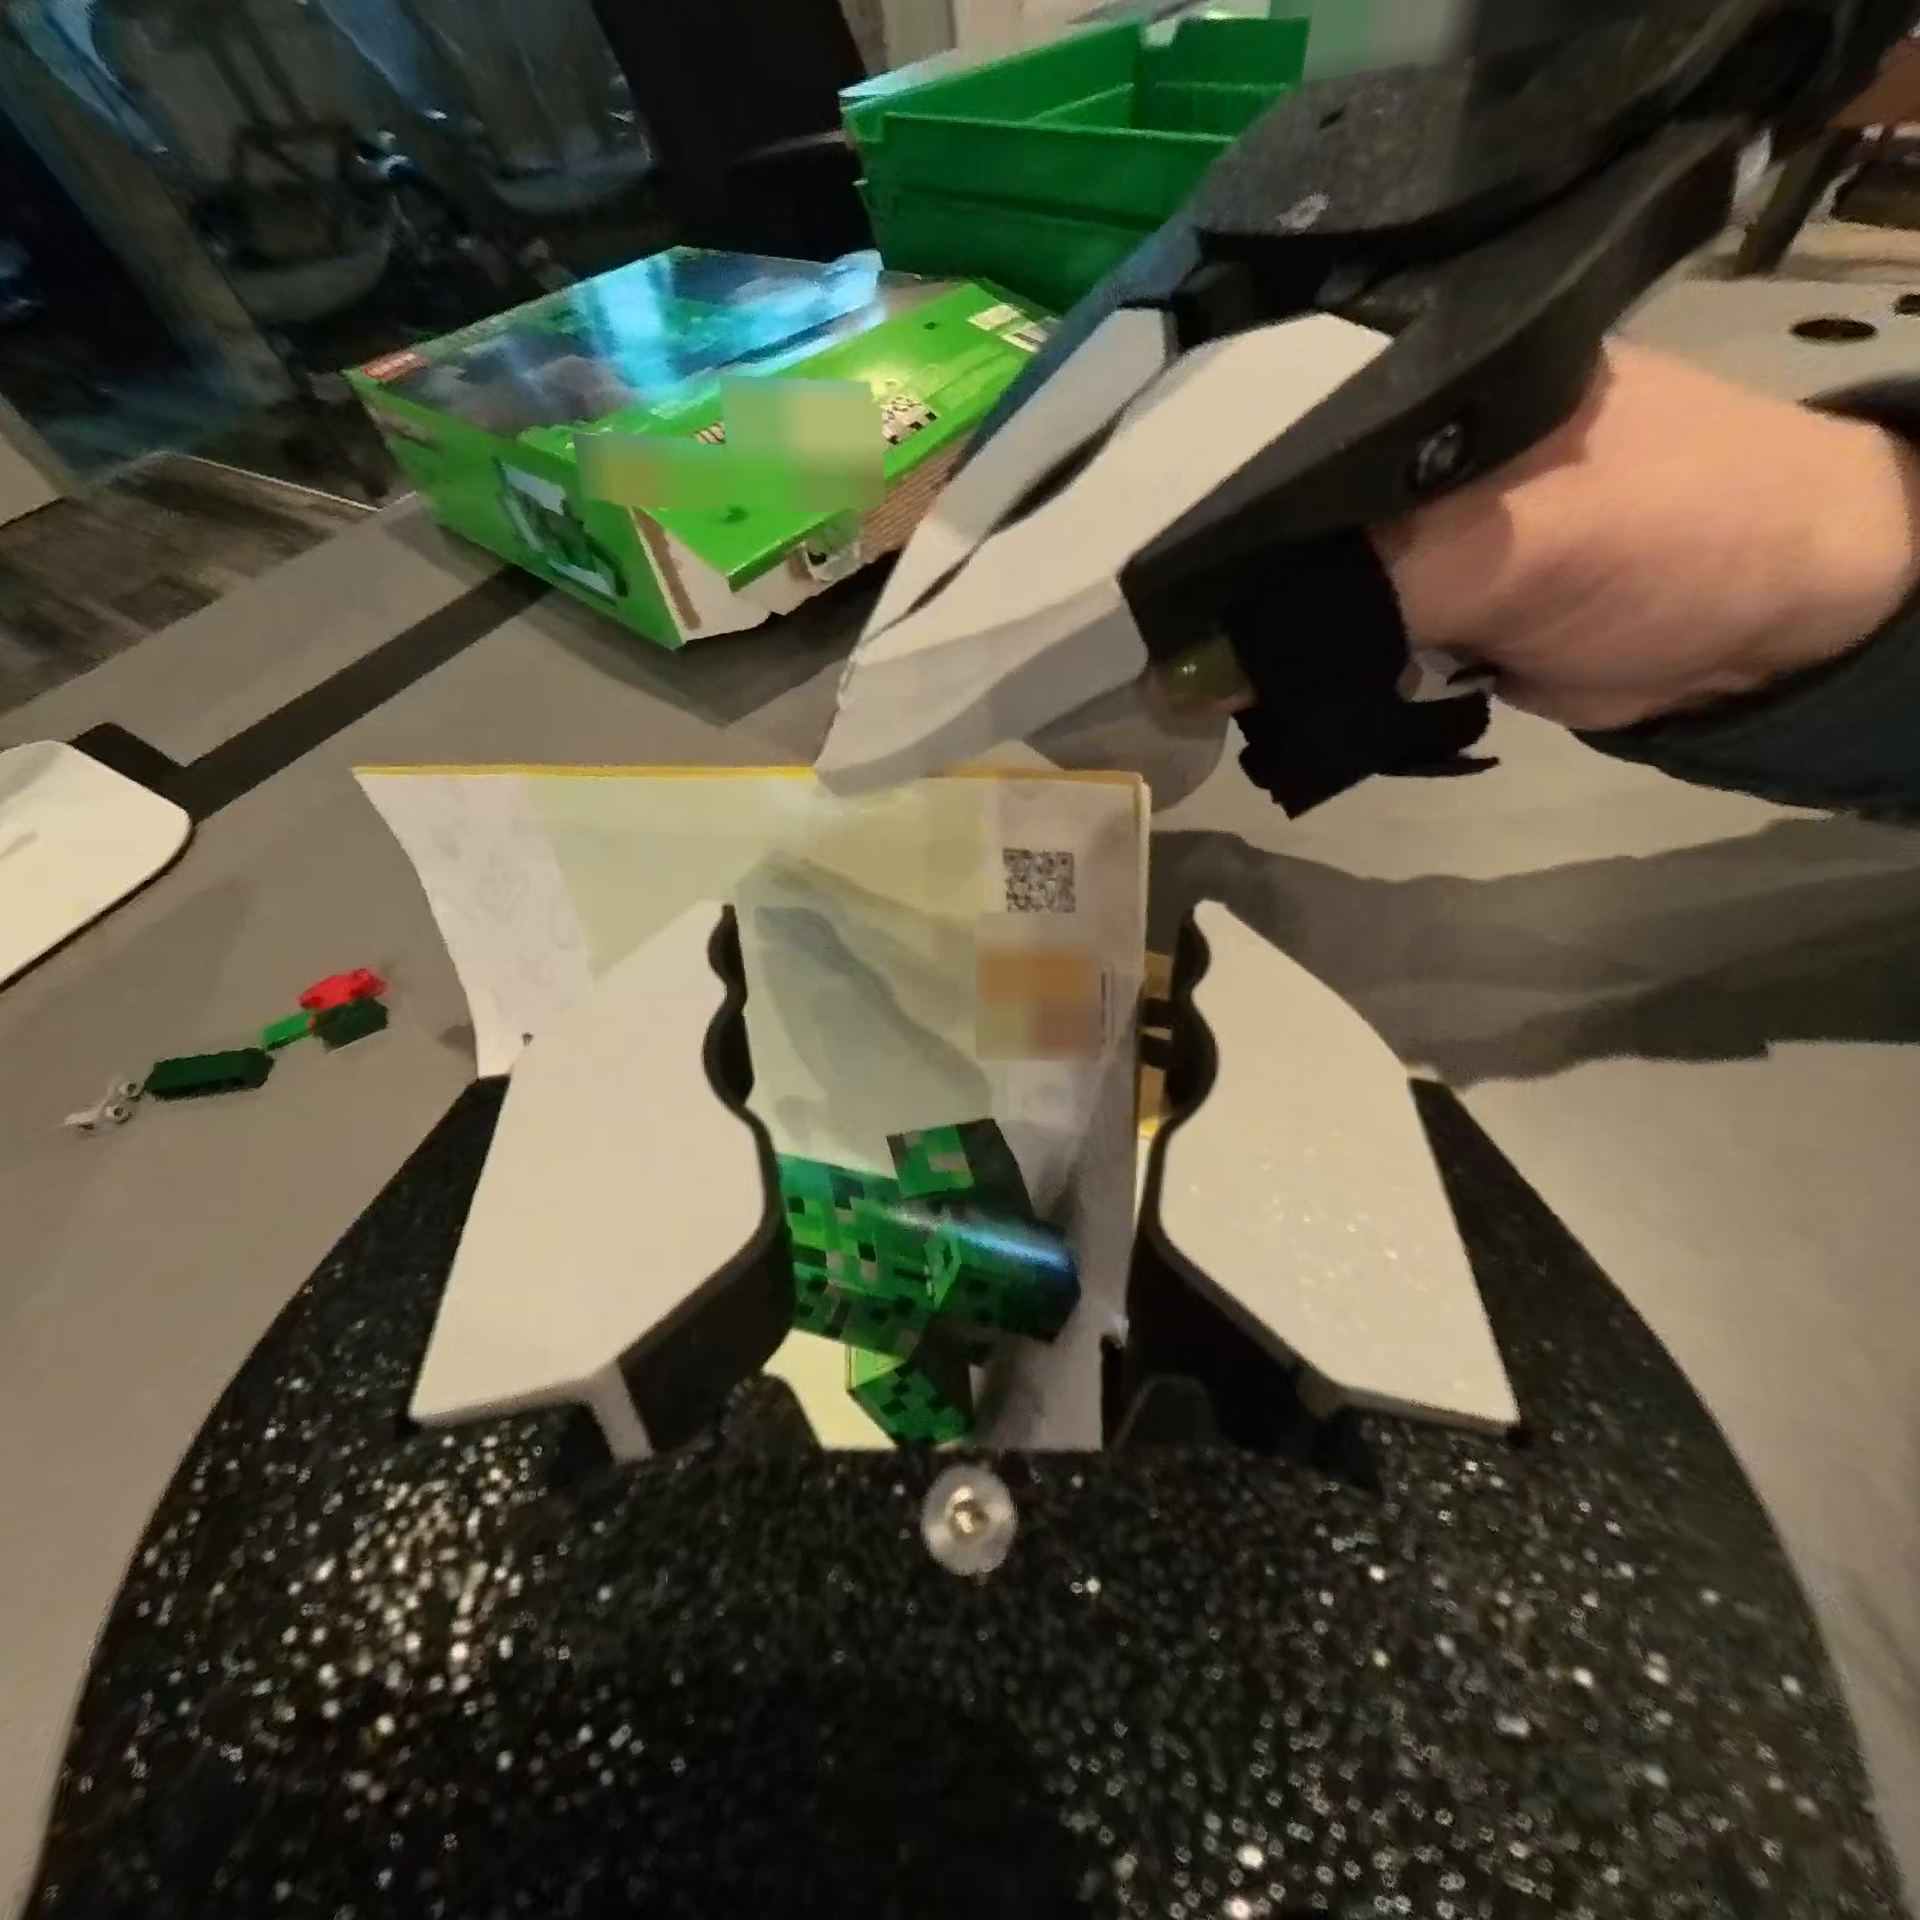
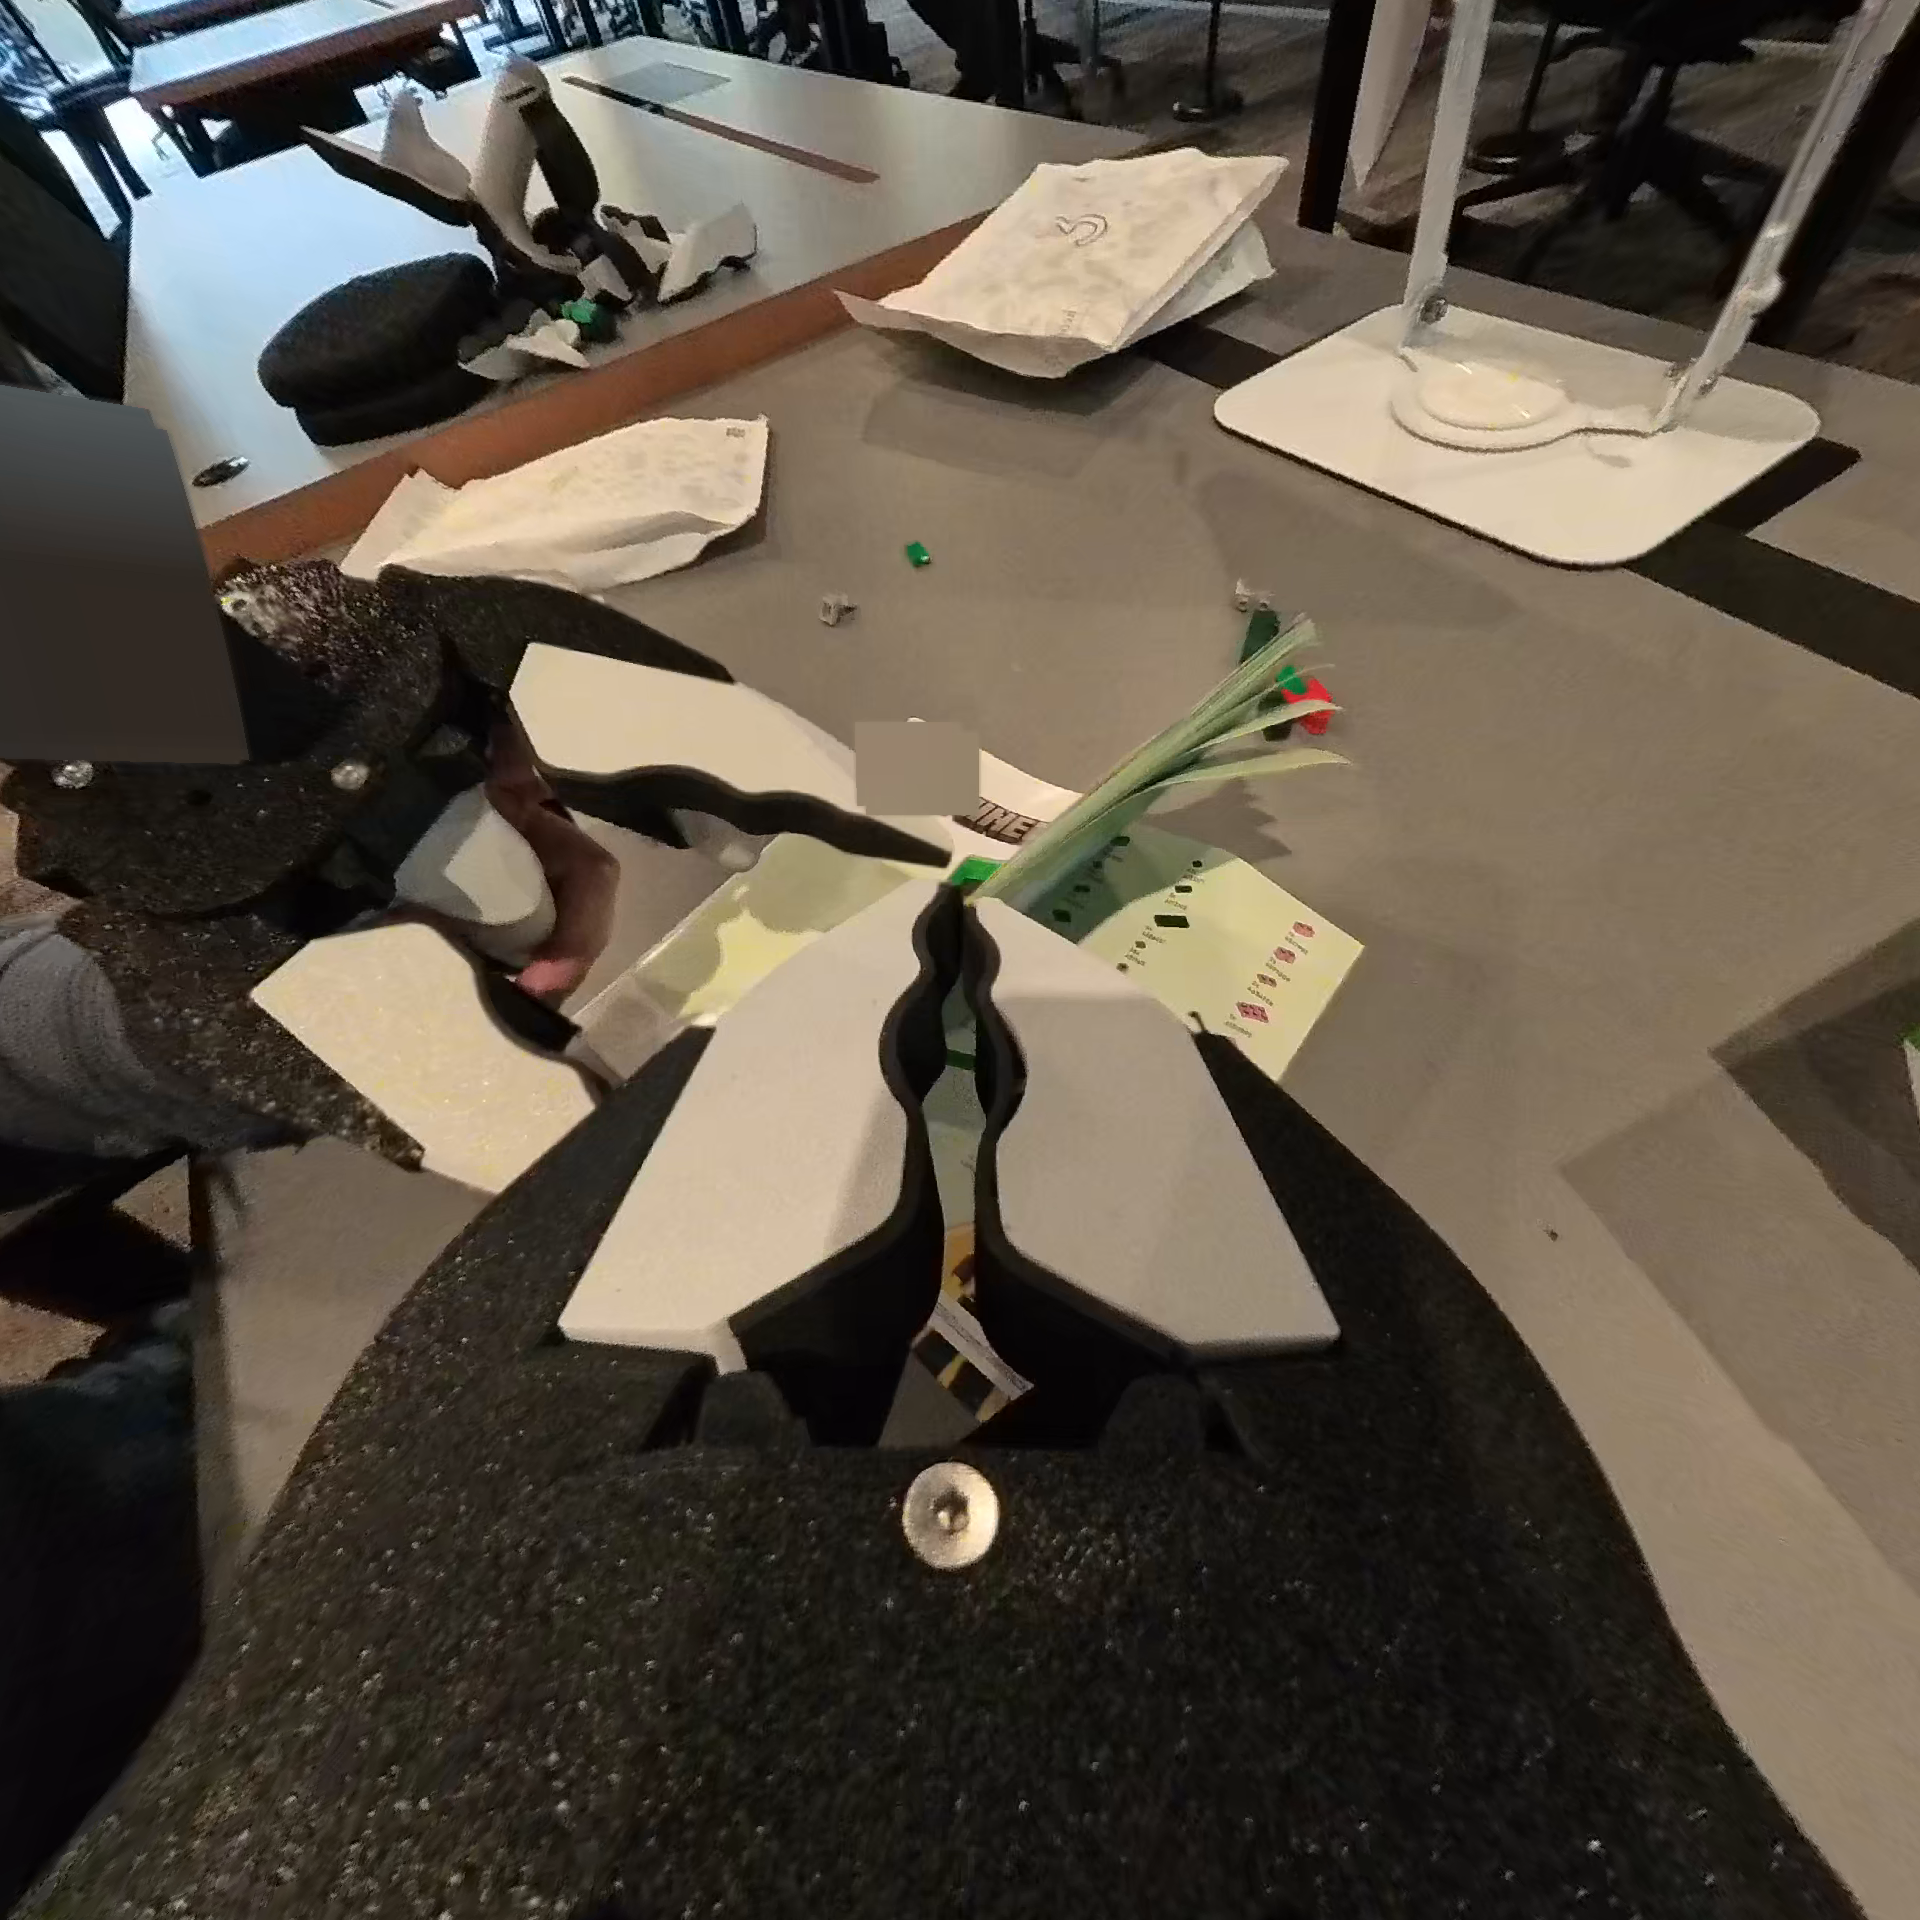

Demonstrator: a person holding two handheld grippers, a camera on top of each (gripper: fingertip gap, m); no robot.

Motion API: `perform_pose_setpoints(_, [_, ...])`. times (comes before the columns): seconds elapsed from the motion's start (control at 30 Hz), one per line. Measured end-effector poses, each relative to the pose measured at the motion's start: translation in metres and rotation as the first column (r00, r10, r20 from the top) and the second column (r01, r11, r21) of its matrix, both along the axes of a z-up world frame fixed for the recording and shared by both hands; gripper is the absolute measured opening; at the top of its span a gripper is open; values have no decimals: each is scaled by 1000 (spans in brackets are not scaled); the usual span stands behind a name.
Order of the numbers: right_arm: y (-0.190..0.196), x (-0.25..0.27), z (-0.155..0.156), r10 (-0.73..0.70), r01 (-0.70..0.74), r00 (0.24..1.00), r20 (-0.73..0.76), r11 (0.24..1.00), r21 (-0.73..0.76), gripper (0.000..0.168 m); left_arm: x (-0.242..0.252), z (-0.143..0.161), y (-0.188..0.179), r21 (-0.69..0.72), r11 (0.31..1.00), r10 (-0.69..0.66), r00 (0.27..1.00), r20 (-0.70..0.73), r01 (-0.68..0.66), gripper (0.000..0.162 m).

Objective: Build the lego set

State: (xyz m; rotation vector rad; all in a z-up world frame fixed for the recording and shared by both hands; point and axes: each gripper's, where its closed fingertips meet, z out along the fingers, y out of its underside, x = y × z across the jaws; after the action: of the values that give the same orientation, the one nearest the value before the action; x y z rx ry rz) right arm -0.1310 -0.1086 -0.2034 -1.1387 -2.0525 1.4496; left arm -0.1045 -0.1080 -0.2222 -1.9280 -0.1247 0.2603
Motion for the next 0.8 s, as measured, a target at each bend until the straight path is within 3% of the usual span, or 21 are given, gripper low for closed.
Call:
perform_pose_setpoints(0.17, [0,-1,-1,-9,9,1000,-3,1000,-5,0,-4,17,-4,104,994,19,999,33,-23,74])
perform_pose_setpoints(0.6, [2,-4,-4,-29,29,1000,-9,999,-15,0,-9,23,-11,93,996,-5,999,43,1,73])
perform_pose_setpoints(0.8, [3,-4,-7,-34,34,999,-4,999,-10,0,-6,31,-11,153,987,-54,996,71,43,79])
